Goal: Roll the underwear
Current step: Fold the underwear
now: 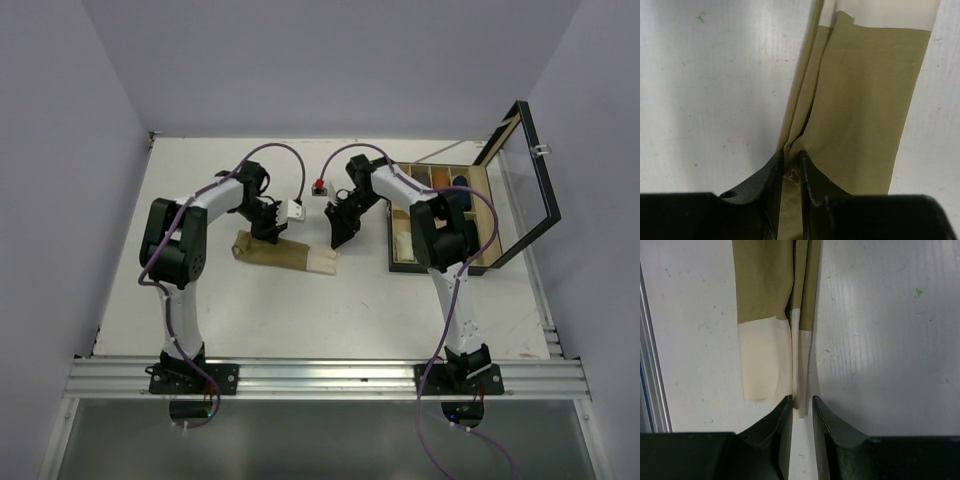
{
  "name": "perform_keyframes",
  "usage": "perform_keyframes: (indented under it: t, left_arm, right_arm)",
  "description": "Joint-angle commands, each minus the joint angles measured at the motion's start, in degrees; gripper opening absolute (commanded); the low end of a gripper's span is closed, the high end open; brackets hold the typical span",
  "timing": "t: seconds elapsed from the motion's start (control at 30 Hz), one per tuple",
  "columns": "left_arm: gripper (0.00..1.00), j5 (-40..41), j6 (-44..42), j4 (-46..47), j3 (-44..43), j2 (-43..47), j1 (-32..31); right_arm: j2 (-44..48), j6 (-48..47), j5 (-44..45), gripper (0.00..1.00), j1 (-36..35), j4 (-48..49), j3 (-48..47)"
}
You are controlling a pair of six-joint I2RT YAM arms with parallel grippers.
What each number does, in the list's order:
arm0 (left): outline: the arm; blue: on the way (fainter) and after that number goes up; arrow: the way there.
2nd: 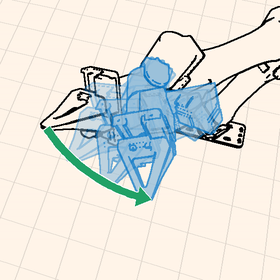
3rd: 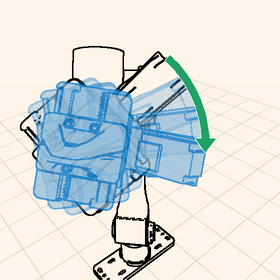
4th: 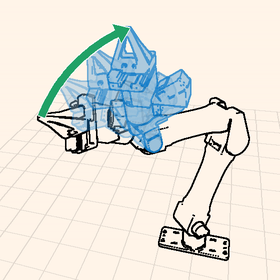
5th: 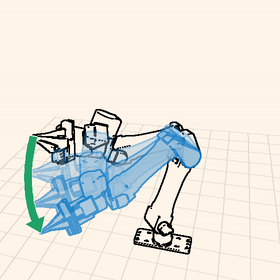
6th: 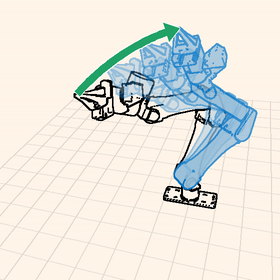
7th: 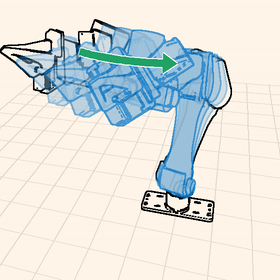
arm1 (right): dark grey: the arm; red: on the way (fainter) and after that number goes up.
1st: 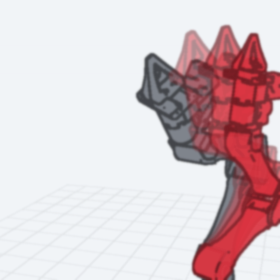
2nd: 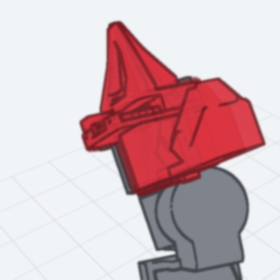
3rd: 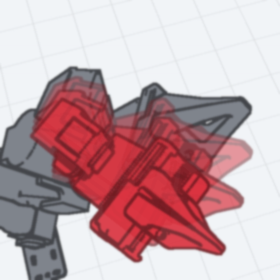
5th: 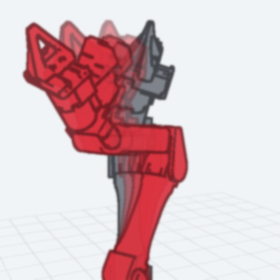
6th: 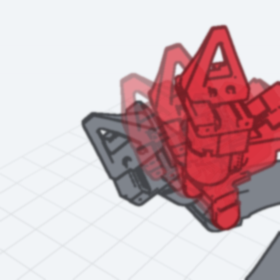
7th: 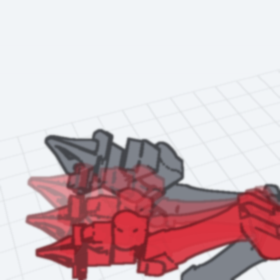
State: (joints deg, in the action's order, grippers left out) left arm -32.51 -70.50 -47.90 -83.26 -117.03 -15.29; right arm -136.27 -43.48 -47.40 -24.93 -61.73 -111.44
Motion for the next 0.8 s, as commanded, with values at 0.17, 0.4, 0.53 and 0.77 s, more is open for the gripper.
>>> perform_keyframes:
  t: [0.17,0.4,0.53,0.77]
  left_arm:
    - [0.33,0.17,16.17,12.21,-2.61,1.71,0.87]
    - [0.59,4.11,22.76,16.25,-0.16,10.92,1.22]
    - [0.76,5.27,29.79,17.67,3.71,17.88,4.29]
    - [1.0,5.79,30.6,6.77,14.52,25.7,12.38]
  right_arm:
    - [0.91,12.62,1.78,0.24,1.46,4.76,-2.91]
    - [1.62,28.18,11.44,0.11,1.37,18.93,-0.27]
    - [1.26,29.42,13.03,0.08,0.15,17.26,1.04]
    - [7.76,29.25,14.35,0.05,-4.95,21.65,17.2]
